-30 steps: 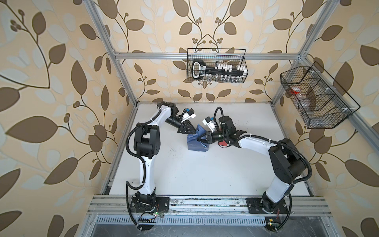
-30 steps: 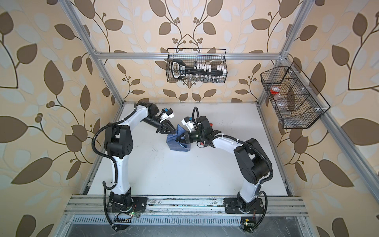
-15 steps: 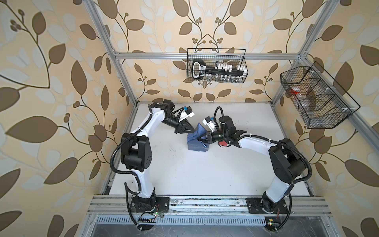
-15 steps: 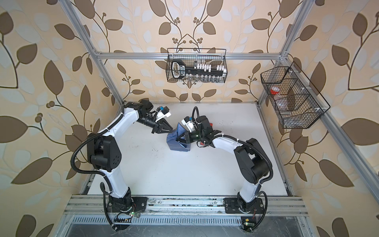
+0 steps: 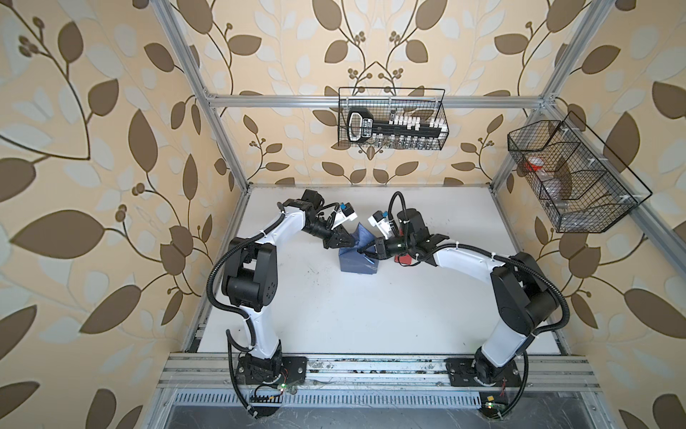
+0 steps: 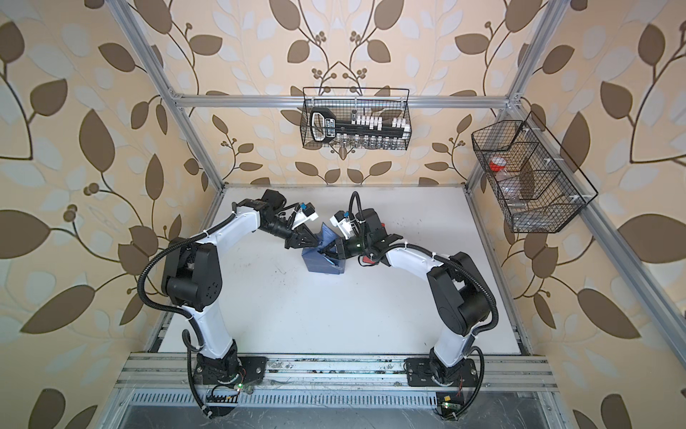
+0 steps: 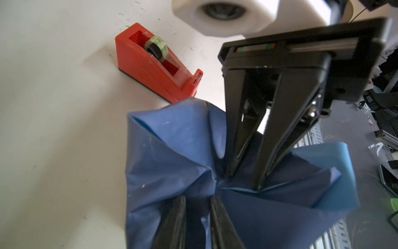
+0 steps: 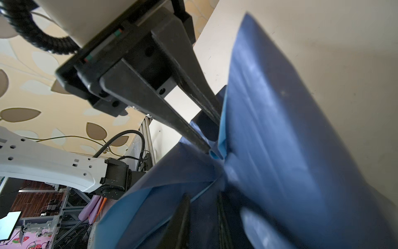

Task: Wrap a gift box in wrapping paper
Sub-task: Fold the wrapping paper for the gift box.

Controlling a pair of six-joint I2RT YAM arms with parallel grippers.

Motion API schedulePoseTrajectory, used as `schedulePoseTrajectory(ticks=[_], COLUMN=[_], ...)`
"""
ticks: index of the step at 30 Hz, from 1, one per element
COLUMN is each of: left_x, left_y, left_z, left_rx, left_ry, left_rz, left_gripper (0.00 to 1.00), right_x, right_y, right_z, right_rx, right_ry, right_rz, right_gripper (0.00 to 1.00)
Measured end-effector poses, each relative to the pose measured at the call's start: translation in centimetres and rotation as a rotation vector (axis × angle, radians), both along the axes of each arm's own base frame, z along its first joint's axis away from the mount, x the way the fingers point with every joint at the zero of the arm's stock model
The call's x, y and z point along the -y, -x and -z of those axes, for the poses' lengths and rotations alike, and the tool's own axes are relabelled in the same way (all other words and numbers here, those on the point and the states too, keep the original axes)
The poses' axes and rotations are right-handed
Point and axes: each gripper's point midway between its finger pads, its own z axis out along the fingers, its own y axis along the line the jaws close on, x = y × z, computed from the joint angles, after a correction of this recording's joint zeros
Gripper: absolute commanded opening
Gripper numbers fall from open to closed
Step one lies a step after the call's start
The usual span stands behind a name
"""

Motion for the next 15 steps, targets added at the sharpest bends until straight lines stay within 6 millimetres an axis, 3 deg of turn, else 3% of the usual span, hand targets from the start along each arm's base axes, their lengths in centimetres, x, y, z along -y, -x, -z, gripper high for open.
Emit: schedulePoseTrajectory(ticks=[7, 15], left_x=[0.1, 0.3], left_y=[-0.2, 1.0], left_z=[-0.1, -0.1], left_rx=[0.003, -0.023], left_ry=[-0.012, -0.029], left_rz=[-0.016, -0.002], left_gripper=[0.21, 0.16], right_x=[0.7, 0.4], right_y=[-0.1, -0.7], right_z=[-0.6, -1.5], right_rx=[-0.020, -0.002], right_ry=[0.013, 0.008], right_rz=[0.013, 0.025], right_gripper=[0.25, 0.24])
